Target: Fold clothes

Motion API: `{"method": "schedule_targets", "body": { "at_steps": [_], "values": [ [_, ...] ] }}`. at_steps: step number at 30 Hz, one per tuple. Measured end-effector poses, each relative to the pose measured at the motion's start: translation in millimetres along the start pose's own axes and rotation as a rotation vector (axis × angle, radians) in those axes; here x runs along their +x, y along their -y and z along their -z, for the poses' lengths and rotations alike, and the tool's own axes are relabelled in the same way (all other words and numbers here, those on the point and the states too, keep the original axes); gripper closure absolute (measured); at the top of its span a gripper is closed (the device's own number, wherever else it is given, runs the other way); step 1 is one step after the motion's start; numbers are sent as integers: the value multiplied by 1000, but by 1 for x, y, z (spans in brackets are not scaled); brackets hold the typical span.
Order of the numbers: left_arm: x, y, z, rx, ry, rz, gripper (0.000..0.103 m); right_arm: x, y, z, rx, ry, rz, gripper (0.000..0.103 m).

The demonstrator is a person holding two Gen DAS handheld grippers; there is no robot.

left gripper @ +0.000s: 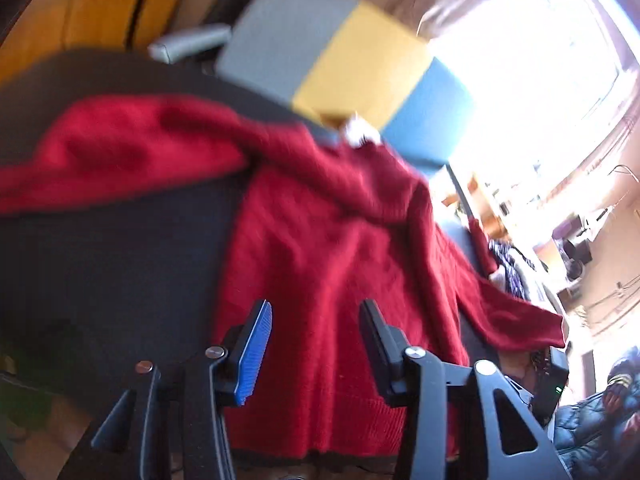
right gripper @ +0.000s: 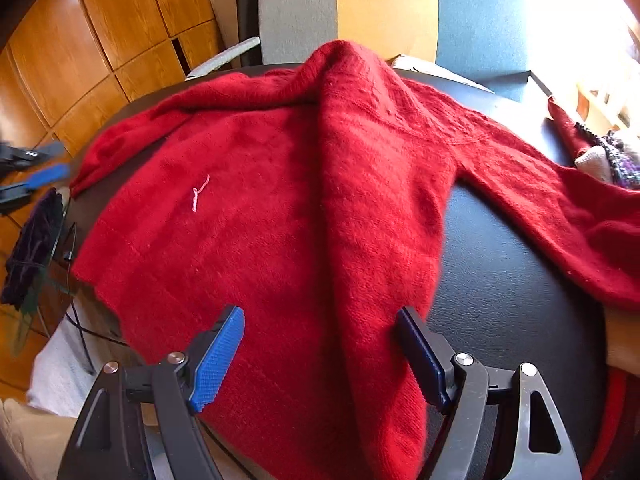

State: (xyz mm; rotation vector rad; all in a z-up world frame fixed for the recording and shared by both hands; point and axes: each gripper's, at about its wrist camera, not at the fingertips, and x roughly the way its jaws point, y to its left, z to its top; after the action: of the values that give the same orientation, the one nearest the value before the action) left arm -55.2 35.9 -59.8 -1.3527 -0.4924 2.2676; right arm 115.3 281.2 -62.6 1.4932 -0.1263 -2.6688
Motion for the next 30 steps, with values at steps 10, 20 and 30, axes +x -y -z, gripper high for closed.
{"method": "schedule_targets", "body": {
  "at_steps": [10,20,30],
  "values": [
    [50,11,30,221,-52,-248,59,2,4,-2,-24,-6,82,24],
    [3,-35,62,329,-20,-373,56,15,35,6,20,-73,110,16],
    [-54,-3,37,289,78,-229,67,-38,57,-33,39,54,-102,29]
  ]
}}
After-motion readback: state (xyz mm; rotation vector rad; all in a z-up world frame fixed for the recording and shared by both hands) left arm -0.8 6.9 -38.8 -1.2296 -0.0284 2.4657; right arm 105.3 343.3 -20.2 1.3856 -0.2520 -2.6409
